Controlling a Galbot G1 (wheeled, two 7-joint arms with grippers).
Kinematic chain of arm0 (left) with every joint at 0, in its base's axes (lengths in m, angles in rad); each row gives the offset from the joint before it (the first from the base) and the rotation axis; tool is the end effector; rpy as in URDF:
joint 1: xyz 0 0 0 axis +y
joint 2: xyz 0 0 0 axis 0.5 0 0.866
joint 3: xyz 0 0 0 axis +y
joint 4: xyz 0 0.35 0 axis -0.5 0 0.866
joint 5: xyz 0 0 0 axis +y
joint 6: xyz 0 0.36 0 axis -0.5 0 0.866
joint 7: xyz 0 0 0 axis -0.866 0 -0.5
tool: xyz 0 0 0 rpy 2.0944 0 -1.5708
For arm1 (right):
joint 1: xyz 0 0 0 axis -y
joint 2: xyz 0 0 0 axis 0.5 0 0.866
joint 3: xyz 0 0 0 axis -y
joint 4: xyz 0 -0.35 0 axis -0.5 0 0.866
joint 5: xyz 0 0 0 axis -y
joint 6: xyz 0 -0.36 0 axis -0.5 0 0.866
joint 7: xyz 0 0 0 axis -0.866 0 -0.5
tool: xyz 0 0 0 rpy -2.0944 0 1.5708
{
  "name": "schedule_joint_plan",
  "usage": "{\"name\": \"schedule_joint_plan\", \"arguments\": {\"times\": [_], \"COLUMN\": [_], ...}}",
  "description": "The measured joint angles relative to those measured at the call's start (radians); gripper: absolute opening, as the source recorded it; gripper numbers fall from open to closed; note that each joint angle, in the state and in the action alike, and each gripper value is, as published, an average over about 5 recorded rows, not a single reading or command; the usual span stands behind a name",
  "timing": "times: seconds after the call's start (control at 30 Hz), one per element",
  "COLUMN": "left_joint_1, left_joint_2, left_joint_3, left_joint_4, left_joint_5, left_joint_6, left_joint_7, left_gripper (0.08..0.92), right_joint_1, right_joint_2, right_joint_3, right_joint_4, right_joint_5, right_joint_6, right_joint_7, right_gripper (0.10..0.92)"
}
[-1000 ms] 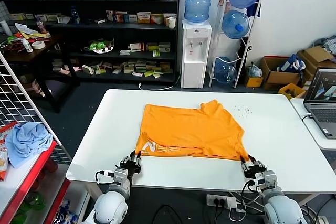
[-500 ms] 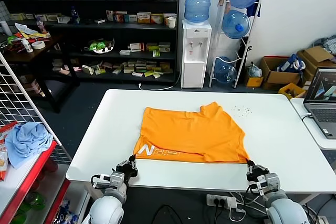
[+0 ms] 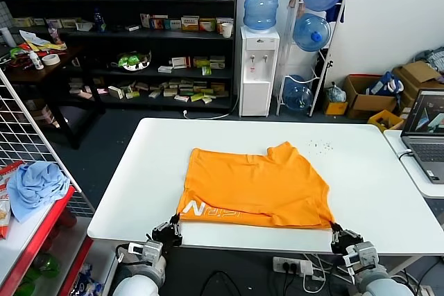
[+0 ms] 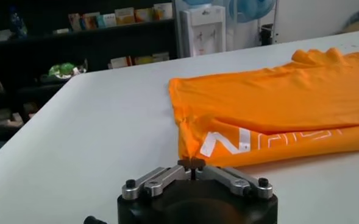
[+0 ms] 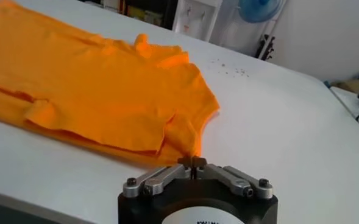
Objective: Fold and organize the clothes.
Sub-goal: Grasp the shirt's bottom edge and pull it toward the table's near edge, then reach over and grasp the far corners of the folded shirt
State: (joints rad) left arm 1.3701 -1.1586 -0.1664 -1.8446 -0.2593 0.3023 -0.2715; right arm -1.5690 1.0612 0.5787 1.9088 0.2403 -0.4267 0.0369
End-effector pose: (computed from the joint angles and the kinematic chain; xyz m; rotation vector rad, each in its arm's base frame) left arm 0.2191 -0.0098 -0.3686 -0.2225 -2.6688 -0.2188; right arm 0.1982 -0.1288 -0.3356 0.0674 -2.5140 0.3738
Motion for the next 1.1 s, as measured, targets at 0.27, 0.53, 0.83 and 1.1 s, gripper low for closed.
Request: {"name": "schedule_joint_plan", "arguments": {"times": [0.27, 0.53, 0.83, 1.1], "left_joint_1": [0.061, 0.051, -0.079, -0.248], "left_joint_2": [0.010, 0.025, 0.032, 0.028], "left_joint_3": [-0.017, -0.035, -0.006, 0.031], "left_joint_4": [-0.061, -0.092, -0.042, 0.077], "left_joint_5": [0.005, -0.003, -0.041, -0.063], "left_joint_6": [0.011, 0.013, -0.025, -0.048], "left_joint_7": [-0.001, 0.004, 0.023, 0.026], "left_gripper": [0.252, 0.486, 0.745, 0.822], "right_joint_1": [-0.045, -0.017, 0.143, 0.319], "right_joint_2": [-0.021, -0.055, -0.088, -0.119], "right_joint_3": [0.016, 0.012, -0.023, -0.054], "right_joint_4": [0.067, 0.108, 0.035, -0.092], "right_joint_5": [0.018, 0.075, 0.165, 0.230], "right_joint_6": [-0.018, -0.018, 0.007, 0.006], "right_joint_7": [0.010, 0.024, 0.001, -0.043], "right_gripper": [0.356, 0.581, 0.806, 0.823]}}
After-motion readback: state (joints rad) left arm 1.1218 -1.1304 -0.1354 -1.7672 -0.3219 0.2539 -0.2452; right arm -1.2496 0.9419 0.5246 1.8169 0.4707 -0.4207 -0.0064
